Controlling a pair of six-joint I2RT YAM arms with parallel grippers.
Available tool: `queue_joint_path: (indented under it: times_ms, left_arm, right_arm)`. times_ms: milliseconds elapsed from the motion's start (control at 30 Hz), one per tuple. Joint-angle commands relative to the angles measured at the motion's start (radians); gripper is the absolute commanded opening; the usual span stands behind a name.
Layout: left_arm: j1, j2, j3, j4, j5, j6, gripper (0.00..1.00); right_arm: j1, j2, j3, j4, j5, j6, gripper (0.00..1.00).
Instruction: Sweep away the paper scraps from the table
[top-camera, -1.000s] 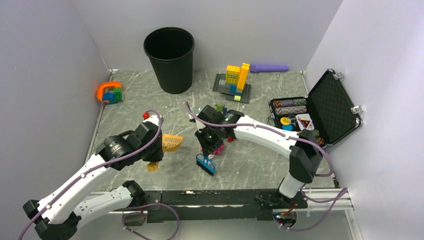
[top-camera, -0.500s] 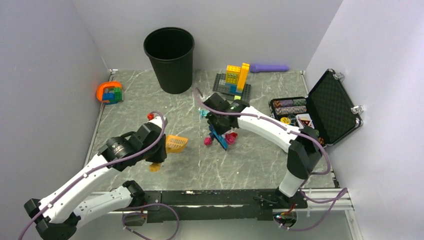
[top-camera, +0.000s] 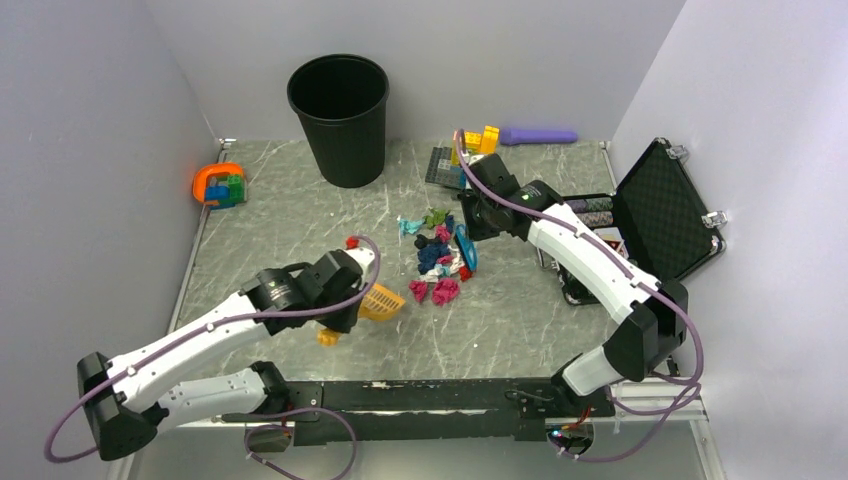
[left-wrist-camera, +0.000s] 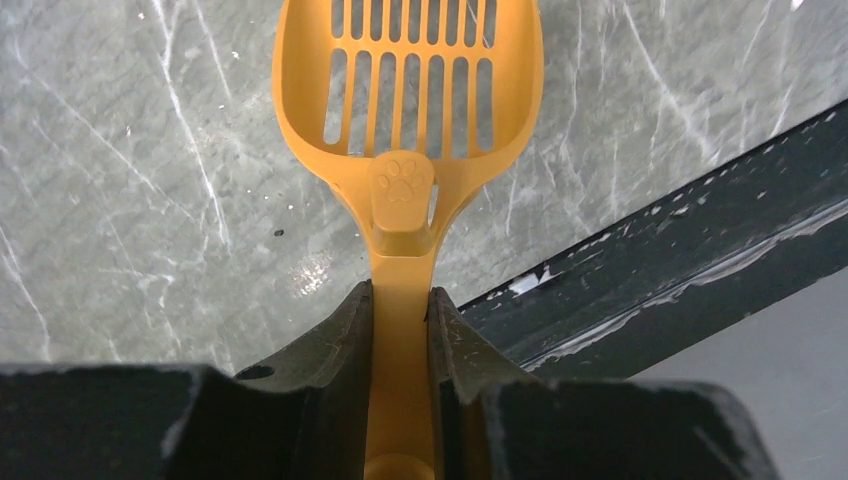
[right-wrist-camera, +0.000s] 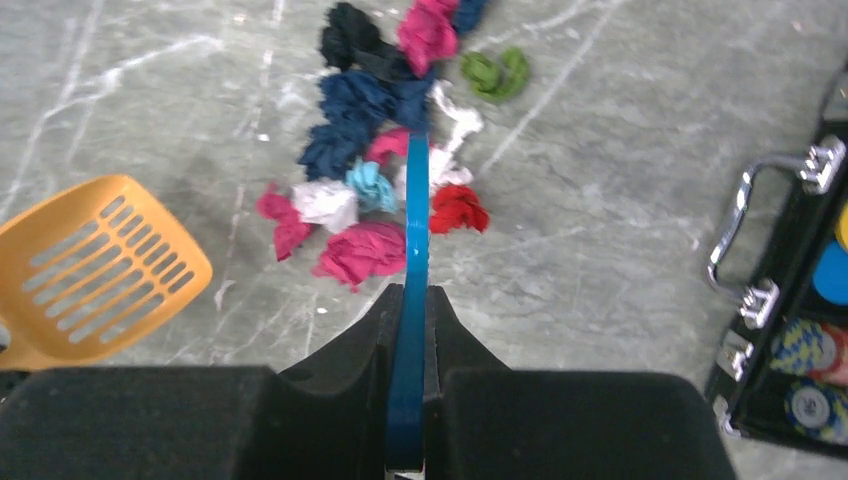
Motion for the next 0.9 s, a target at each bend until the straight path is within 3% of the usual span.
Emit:
queue_joint_path:
  times_ms: [0, 167, 333, 533, 867]
  left_arm:
    - [-0.094, 0.059, 0.038, 0.033, -0.049, 0.122, 0.0]
    - [-0.167, 0.144, 0.058, 0.015, -0.1, 0.18, 0.0]
    - [-0.182, 0.17, 0.05, 0.066, -0.106, 0.206, 0.0]
    - [-0.179, 0.202, -0.002, 0.158, -0.083, 0.229, 0.0]
    - [-0.115, 0.298, 0.041, 0.152, 0.0, 0.252, 0.0]
  right_arm:
    - [-0.03, 0.037, 0.044, -0.13, 0.122, 0.077, 0.0]
    - [-0.054, 0.09, 0.001, -0.218, 0.258, 0.147, 0.0]
    - [-0.069, 0.118, -0.057, -0.189, 0.27, 0.144, 0.0]
    - [-0.07, 0.204, -0.078, -0.114, 0.25, 0.129, 0.0]
    - [-0.07, 0.298, -0.011, 0.021, 0.084, -0.031, 0.0]
